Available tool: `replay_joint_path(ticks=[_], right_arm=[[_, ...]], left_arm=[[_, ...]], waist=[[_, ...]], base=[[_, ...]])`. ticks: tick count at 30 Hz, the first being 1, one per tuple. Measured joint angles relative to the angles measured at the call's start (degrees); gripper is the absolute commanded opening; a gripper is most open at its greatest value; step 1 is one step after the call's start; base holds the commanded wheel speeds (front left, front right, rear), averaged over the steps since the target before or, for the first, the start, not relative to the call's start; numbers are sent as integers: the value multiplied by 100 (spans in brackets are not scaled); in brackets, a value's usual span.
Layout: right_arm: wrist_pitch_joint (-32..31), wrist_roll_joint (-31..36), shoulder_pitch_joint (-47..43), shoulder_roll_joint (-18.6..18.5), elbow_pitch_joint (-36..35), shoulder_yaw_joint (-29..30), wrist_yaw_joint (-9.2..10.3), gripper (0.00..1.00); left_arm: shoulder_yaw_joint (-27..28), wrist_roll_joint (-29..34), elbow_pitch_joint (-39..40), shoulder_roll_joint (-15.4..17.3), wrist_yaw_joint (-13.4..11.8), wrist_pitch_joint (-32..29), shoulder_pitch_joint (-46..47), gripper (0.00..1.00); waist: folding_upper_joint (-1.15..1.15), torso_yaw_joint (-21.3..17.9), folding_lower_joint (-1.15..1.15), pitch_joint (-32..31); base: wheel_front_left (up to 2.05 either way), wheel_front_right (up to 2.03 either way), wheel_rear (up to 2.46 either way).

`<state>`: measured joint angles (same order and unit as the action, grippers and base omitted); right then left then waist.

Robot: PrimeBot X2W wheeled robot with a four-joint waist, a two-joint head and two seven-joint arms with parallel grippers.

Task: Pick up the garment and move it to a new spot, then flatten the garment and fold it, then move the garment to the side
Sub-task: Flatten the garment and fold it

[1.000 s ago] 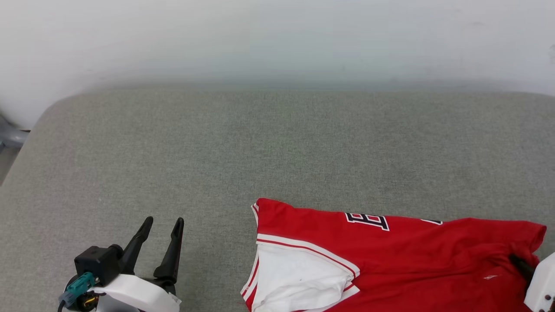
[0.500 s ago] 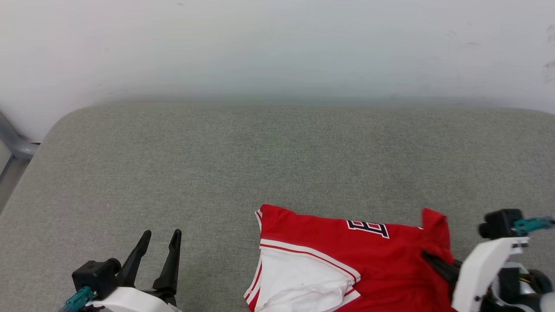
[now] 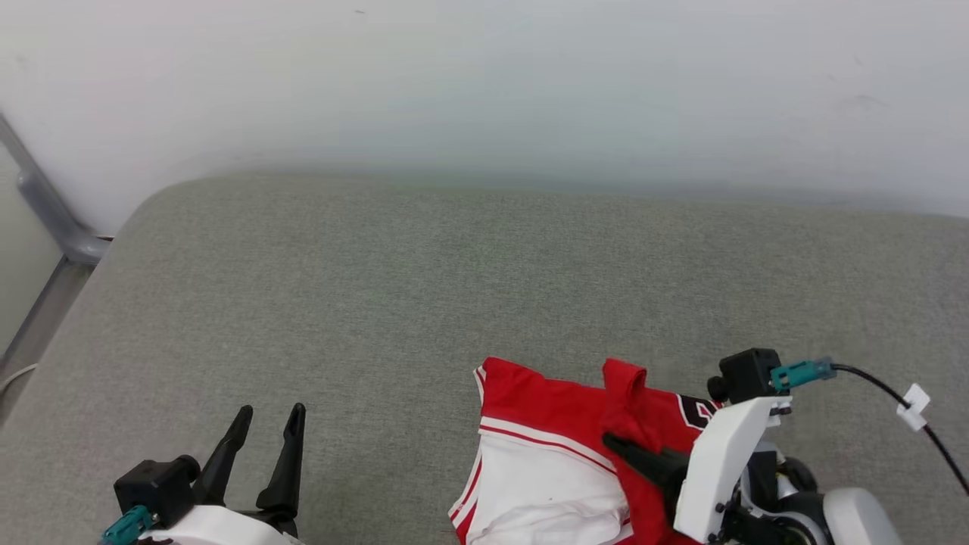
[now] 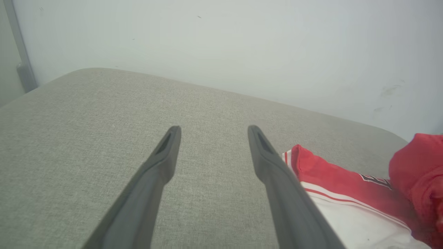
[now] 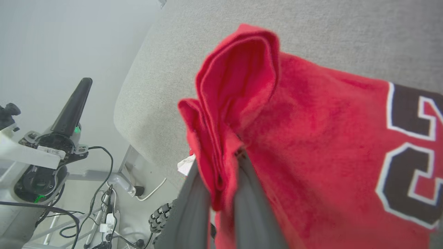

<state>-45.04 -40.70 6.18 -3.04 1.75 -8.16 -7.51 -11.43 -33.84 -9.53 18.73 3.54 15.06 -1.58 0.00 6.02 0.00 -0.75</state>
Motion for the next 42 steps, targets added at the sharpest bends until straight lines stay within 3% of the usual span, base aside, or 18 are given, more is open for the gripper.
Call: replay_joint_path(ticks=[8, 21, 22, 23, 27, 34, 39, 42], right_arm=[[734, -488, 208, 14, 745, -842, 1, 0], [1956, -1132, 1191, 12, 2671, -1412, 1, 0], [2014, -1193, 1250, 10, 2763, -1505, 1, 35], [2039, -1311, 1303, 9, 2822, -1623, 1, 100], [2039, -2216, 1396, 22, 2759, -2138, 1, 100], [2402, -2324, 1888, 19, 2842, -2371, 1, 100], [2848, -1294, 2281, -44, 2688, -2071, 1, 100], [3293, -366, 2377, -446, 2338, -1958, 1, 100]], left_arm=[[14, 59, -43, -21, 41, 0, -31, 100], [-41, 90, -102, -82, 76, 0, 13, 100], [-41, 90, -102, -82, 76, 0, 33, 100], [-38, 90, -101, -82, 77, 1, 44, 100], [26, 13, -99, -119, 90, 1, 44, 100], [122, -10, 32, -122, 112, 1, 41, 100], [155, 58, 227, -154, 152, 1, 35, 100], [204, 158, 350, -220, 186, 1, 27, 100]], waist=[[0, 211, 0, 5], [0, 391, 0, 109], [0, 401, 0, 119], [0, 410, 0, 128], [0, 427, 0, 124], [0, 371, 0, 70], [0, 262, 0, 40], [0, 182, 0, 33]], base=[[0, 0, 0], [0, 0, 0], [0, 0, 0], [0, 0, 0], [0, 0, 0], [0, 0, 0], [0, 0, 0], [0, 0, 0]])
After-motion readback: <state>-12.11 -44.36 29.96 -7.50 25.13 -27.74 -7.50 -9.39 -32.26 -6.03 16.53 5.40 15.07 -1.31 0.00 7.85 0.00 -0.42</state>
